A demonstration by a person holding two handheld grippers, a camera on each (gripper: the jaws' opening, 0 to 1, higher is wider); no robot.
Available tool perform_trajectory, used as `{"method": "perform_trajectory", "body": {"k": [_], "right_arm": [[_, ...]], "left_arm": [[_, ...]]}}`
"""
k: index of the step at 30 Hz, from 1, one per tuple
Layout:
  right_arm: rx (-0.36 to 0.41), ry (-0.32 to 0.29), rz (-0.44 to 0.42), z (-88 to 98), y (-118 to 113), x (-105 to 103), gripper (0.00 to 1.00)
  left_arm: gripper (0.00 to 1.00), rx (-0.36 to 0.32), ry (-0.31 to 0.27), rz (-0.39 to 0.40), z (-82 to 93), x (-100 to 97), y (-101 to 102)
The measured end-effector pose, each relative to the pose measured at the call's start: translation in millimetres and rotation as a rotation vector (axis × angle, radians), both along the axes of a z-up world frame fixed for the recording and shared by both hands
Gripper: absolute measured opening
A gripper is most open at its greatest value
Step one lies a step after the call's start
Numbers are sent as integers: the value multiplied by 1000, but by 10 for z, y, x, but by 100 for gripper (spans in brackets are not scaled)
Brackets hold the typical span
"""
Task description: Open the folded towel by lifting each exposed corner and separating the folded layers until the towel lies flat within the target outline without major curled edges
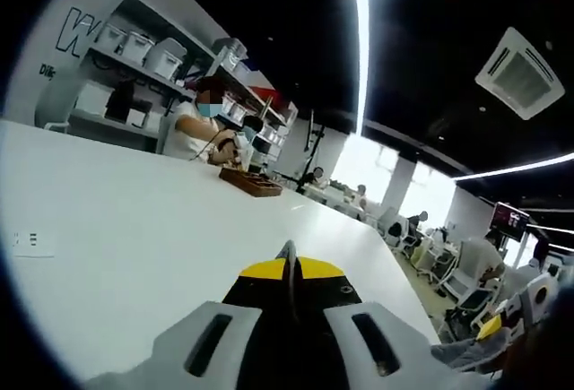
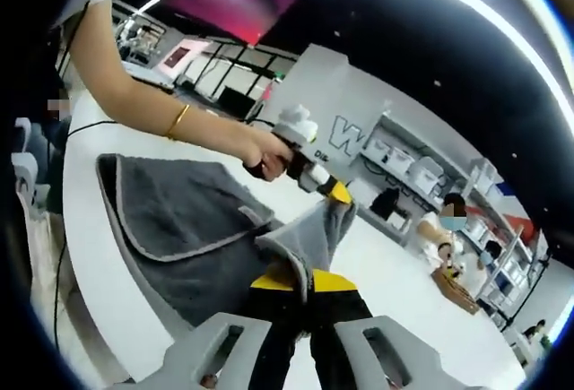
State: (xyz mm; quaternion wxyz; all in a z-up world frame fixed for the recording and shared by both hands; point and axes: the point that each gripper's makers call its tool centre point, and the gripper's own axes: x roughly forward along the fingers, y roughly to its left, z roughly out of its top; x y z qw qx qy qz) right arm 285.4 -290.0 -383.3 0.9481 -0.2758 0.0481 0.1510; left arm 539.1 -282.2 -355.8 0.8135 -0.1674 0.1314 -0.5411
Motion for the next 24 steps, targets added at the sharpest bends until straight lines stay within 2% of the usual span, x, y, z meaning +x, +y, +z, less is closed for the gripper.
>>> {"method": "perform_trajectory", "body": {"k": [7, 12, 20, 24], "right_arm": [[123, 45, -17, -171, -114, 25, 0], [167, 61, -13, -232, -134, 24, 0], [251, 86, -23, -322, -199, 3, 0], [297, 87, -42, -323, -272, -13, 0]], "left_arm": [[1, 9, 34, -3, -169, 4, -92], [1, 13, 53, -8, -250, -3, -149], [1, 7, 90, -9, -326, 18, -243], [1, -3, 95, -22, -308, -1, -344]]}}
